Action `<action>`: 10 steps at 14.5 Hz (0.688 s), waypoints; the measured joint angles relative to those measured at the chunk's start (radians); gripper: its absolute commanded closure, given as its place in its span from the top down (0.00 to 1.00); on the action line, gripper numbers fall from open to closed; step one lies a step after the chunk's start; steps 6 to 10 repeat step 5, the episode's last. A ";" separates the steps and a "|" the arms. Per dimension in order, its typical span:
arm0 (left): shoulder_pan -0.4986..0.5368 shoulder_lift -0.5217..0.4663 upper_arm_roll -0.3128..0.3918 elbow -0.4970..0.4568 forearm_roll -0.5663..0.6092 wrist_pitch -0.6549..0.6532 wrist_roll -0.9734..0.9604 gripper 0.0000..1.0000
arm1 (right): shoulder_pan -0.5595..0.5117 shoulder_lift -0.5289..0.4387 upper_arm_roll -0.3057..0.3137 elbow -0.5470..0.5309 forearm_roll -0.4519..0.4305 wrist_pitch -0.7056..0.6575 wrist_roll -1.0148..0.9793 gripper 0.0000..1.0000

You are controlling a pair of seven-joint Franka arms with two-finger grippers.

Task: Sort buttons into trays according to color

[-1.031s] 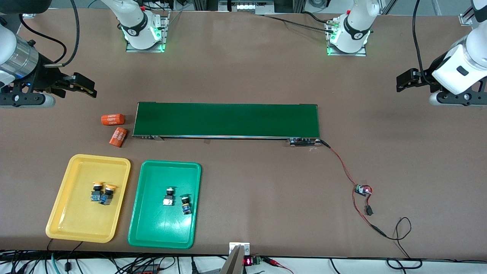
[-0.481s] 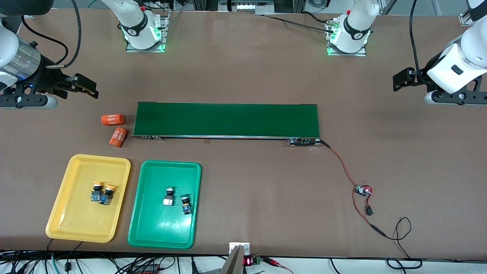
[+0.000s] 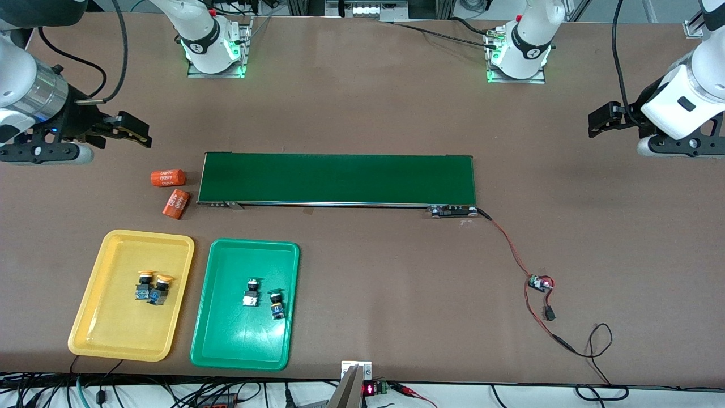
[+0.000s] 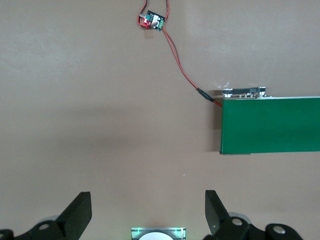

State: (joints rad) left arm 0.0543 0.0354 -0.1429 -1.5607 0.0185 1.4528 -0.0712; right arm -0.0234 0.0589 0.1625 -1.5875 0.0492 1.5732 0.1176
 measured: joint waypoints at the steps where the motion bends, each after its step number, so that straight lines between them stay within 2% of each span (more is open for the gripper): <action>1: 0.000 -0.001 0.000 0.000 0.000 0.001 0.000 1.00 | 0.007 0.000 0.001 0.000 0.000 0.000 0.000 1.00; 10: 0.000 -0.007 0.004 0.001 0.000 0.013 0.000 1.00 | 0.012 0.001 0.001 0.000 0.000 0.000 0.000 1.00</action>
